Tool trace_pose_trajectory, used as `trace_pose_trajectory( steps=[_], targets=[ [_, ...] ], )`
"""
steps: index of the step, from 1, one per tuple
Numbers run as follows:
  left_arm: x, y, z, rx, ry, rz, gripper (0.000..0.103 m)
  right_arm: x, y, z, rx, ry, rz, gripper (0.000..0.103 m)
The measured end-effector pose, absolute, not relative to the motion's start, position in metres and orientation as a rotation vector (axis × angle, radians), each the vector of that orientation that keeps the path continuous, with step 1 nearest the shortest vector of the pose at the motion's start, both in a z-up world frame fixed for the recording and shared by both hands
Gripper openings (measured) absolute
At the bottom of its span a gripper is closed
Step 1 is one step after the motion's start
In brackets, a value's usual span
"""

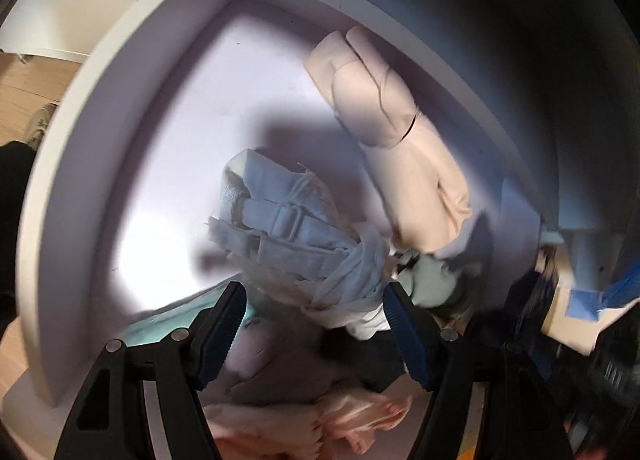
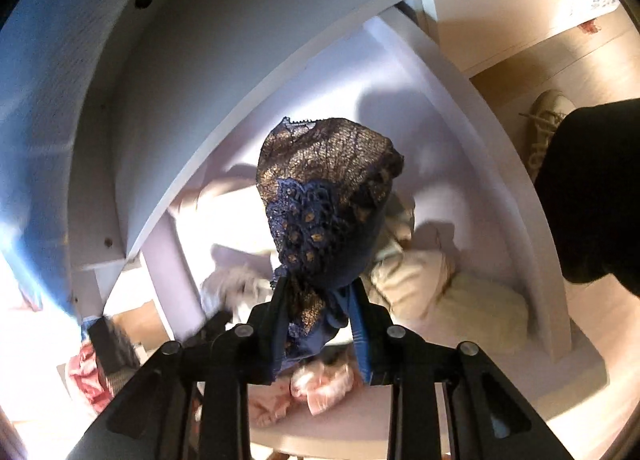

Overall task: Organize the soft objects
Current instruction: 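Grasp the navy lace bra with the right tool while the left tool reaches the white bra, then lift the navy bra with the right tool while the left tool grasps the white bra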

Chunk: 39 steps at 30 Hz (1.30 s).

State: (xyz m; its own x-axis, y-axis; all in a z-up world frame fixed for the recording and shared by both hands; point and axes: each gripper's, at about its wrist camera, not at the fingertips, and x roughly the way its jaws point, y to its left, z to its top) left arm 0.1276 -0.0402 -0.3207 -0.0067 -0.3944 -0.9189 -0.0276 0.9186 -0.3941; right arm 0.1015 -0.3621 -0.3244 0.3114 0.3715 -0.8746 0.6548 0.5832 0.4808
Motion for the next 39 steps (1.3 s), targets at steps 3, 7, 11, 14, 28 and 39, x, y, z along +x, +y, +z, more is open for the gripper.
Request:
trace_pose_trajectory(
  steps=[3, 7, 11, 14, 28, 39],
  targets=[
    [0.132, -0.045, -0.327, -0.364, 1.56, -0.33, 0.072, 0.105, -0.362, -0.322, 0.942, 1.311, -0.21, 0.028],
    [0.134, -0.047, -0.326, -0.325, 1.545, -0.336, 0.072, 0.108, -0.363, -0.322, 0.901, 1.316, -0.187, 0.028],
    [0.143, -0.043, -0.326, -0.296, 1.519, -0.29, 0.072, 0.089, -0.354, -0.32, 0.889, 1.321, -0.172, 0.028],
    [0.139, -0.048, -0.34, -0.343, 1.598, -0.345, 0.07, 0.086, -0.342, -0.318, 0.864, 1.326, -0.149, 0.028],
    [0.153, -0.023, -0.344, -0.498, 1.535, -0.261, 0.07, 0.077, -0.321, -0.294, 0.74, 1.331, -0.072, 0.028],
    [0.148, -0.041, -0.345, -0.388, 1.565, -0.347, 0.051, 0.078, -0.299, -0.267, 0.534, 1.301, -0.008, 0.019]
  ],
)
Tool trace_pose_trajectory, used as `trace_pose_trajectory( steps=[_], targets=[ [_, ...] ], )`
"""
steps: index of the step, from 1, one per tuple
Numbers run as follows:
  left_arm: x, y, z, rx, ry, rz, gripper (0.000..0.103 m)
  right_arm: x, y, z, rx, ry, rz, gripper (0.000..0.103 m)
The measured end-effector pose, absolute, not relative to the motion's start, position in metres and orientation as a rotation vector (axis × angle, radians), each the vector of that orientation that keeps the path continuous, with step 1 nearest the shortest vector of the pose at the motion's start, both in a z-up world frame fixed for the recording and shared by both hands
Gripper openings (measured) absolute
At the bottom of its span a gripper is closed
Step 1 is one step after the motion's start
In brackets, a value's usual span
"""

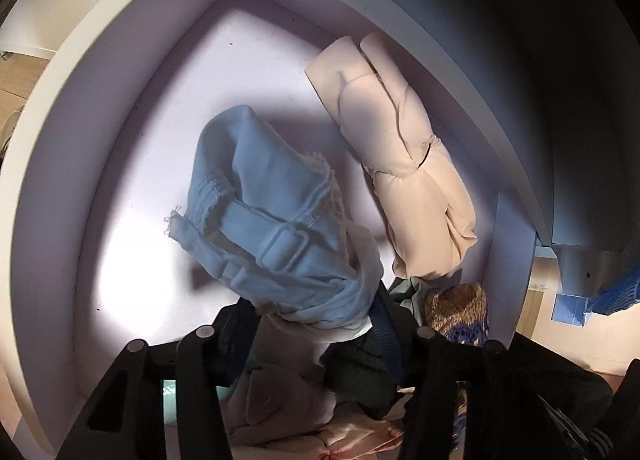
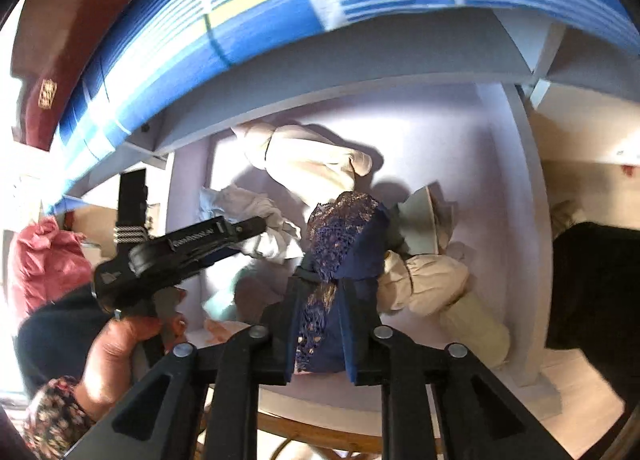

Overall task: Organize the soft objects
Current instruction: 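Lift the navy bra with the right tool while the left tool grasps the white bra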

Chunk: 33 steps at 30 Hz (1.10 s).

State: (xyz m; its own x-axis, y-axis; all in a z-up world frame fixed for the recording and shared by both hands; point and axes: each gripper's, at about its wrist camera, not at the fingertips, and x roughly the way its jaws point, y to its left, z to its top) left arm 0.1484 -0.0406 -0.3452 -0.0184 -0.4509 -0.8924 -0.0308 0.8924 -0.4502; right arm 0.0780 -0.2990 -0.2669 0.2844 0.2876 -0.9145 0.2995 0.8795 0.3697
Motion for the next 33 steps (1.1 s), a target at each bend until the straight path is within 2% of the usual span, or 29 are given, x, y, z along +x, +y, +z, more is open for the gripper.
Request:
trace_pose_trajectory(
  steps=[3, 5, 6, 7, 8, 12, 13, 14, 16, 18, 33],
  targets=[
    [0.148, -0.04, -0.342, -0.378, 1.551, -0.324, 0.049, 0.081, -0.298, -0.278, 0.523, 1.337, -0.014, 0.02],
    [0.149, -0.045, -0.341, -0.392, 1.541, -0.311, 0.049, 0.085, -0.295, -0.292, 0.496, 1.385, -0.04, 0.042],
    [0.144, -0.041, -0.339, -0.401, 1.539, -0.309, 0.049, 0.087, -0.294, -0.297, 0.478, 1.403, -0.064, 0.071],
    [0.139, -0.039, -0.339, -0.408, 1.537, -0.309, 0.049, 0.089, -0.292, -0.302, 0.468, 1.411, -0.088, 0.088],
    [0.137, -0.037, -0.337, -0.414, 1.534, -0.309, 0.049, 0.093, -0.29, -0.308, 0.468, 1.414, -0.099, 0.09],
    [0.132, -0.031, -0.322, -0.429, 1.52, -0.329, 0.049, 0.11, -0.28, -0.331, 0.389, 1.477, -0.128, 0.089],
    [0.131, -0.028, -0.317, -0.427, 1.513, -0.335, 0.049, 0.112, -0.278, -0.336, 0.368, 1.499, -0.137, 0.083],
    [0.129, -0.027, -0.309, -0.42, 1.502, -0.347, 0.049, 0.113, -0.278, -0.346, 0.363, 1.529, -0.132, 0.066],
    [0.127, -0.026, -0.299, -0.405, 1.491, -0.363, 0.049, 0.109, -0.28, -0.359, 0.43, 1.586, -0.092, 0.044],
    [0.124, -0.023, -0.287, -0.392, 1.478, -0.383, 0.049, 0.103, -0.285, -0.357, 0.486, 1.596, -0.089, 0.036],
    [0.092, -0.003, -0.221, -0.307, 1.372, -0.511, 0.049, 0.064, -0.294, -0.217, 0.498, 1.419, 0.22, 0.033]
  ],
)
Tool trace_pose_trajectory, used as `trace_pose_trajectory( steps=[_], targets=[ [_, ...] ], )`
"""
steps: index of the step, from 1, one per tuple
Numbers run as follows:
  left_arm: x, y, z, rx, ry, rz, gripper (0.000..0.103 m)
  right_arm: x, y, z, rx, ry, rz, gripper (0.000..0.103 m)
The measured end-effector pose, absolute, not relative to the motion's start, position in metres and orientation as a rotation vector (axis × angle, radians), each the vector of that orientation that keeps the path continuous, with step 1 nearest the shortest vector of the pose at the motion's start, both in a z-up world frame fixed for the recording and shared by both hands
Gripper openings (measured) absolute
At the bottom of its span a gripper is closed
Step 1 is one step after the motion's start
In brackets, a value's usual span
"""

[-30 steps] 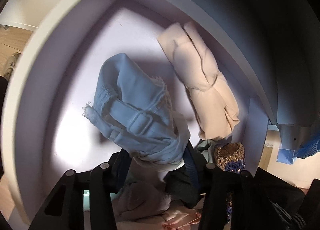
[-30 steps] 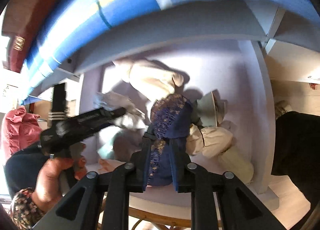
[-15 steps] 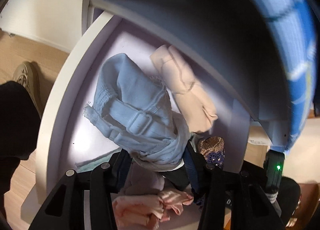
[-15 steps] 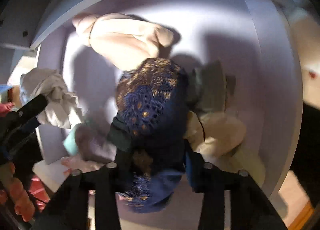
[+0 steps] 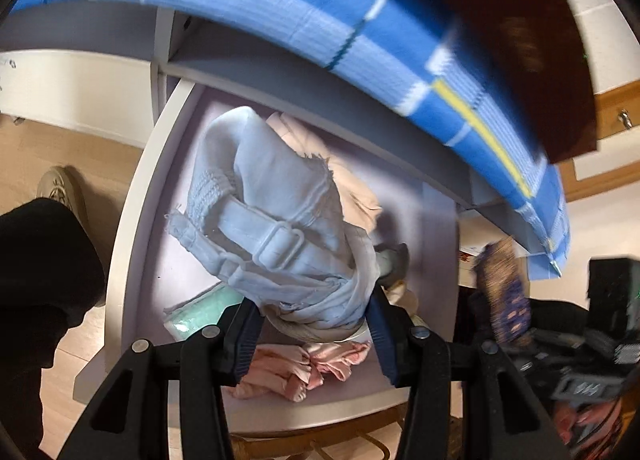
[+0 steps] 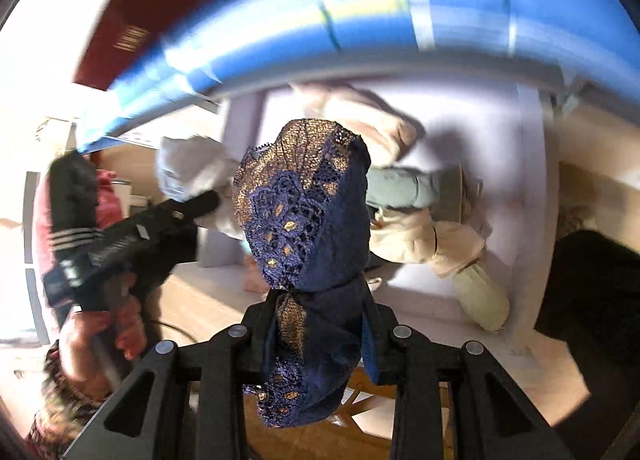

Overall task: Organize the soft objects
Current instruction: 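Lift the navy bra with the right tool while the left tool grasps the white bra, then carry the navy bra into the gold tray and open the right tool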

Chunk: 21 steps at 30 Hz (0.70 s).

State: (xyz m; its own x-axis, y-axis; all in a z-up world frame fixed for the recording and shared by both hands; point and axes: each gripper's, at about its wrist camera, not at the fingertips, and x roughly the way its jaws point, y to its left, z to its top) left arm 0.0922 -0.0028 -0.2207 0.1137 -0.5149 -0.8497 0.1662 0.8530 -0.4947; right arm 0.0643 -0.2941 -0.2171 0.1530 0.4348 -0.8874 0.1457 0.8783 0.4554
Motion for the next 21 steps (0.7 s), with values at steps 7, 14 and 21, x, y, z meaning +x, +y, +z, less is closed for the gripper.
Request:
trace_pose_trajectory(
  steps=[7, 14, 21],
  targets=[
    [0.082, 0.017, -0.204, -0.337, 1.337, -0.529, 0.049, 0.066, -0.297, -0.15, 0.458, 1.309, 0.253, 0.033],
    [0.085, 0.029, -0.193, -0.331, 1.289, -0.472, 0.049, 0.072, -0.302, -0.105, 0.471, 1.23, 0.259, 0.033],
    [0.087, 0.027, -0.198, -0.333, 1.287, -0.454, 0.049, 0.112, -0.312, -0.049, 0.393, 1.101, 0.213, 0.033]
  ],
)
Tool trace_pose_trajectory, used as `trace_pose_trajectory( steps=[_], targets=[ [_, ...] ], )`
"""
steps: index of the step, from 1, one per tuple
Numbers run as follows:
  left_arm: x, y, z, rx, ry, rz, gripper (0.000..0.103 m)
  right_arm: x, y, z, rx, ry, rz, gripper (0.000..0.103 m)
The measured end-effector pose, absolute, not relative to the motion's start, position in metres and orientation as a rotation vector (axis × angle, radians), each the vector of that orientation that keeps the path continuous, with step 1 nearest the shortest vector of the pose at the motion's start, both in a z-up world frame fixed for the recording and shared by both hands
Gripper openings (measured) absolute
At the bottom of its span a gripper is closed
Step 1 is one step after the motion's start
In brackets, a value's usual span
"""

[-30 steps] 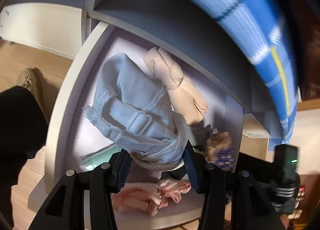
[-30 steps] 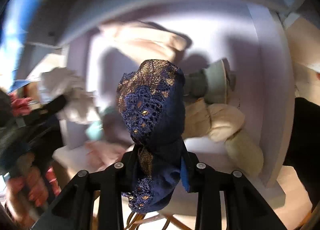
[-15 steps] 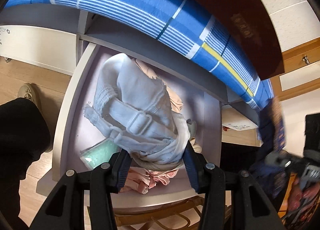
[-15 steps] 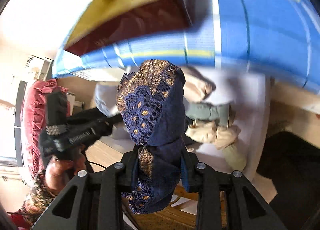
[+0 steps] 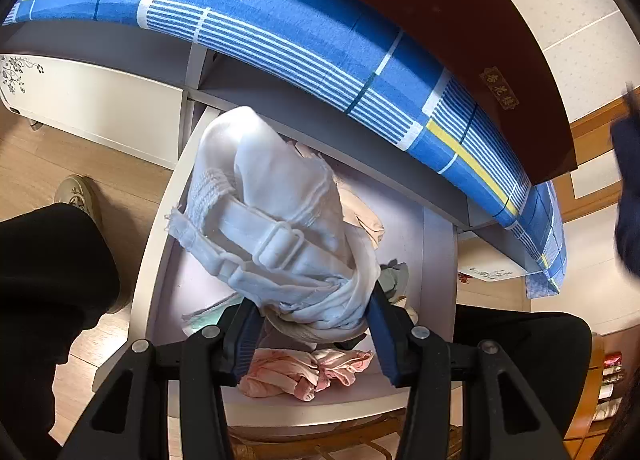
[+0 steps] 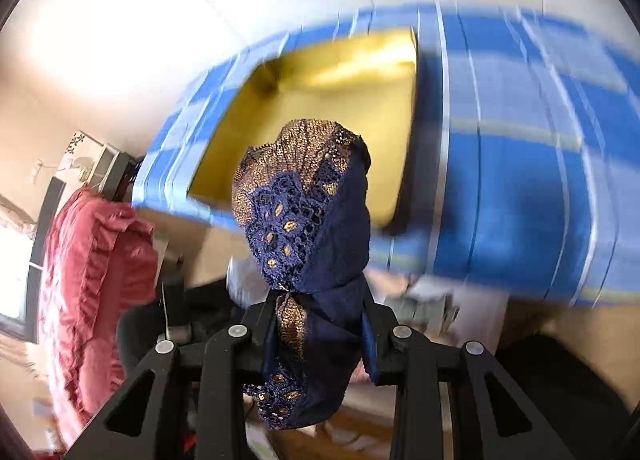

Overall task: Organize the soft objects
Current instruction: 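Carry the navy bra into the gold tray and open the right tool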

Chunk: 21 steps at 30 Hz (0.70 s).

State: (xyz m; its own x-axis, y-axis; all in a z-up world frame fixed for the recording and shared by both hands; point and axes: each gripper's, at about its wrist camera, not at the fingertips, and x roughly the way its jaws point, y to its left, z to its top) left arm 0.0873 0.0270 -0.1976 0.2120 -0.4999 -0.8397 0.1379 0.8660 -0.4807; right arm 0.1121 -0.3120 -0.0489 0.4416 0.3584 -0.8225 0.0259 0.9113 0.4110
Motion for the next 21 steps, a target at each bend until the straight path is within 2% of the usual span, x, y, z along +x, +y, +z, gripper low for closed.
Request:
trace_pose_trajectory(
  steps=[7, 21],
  targets=[
    [0.088, 0.029, -0.199, -0.353, 1.283, -0.439, 0.049, 0.186, -0.311, -0.022, 0.308, 1.046, 0.095, 0.033],
    [0.088, 0.031, -0.197, -0.38, 1.272, -0.435, 0.049, 0.27, -0.3, -0.063, 0.242, 1.082, -0.079, 0.033]
  ],
)
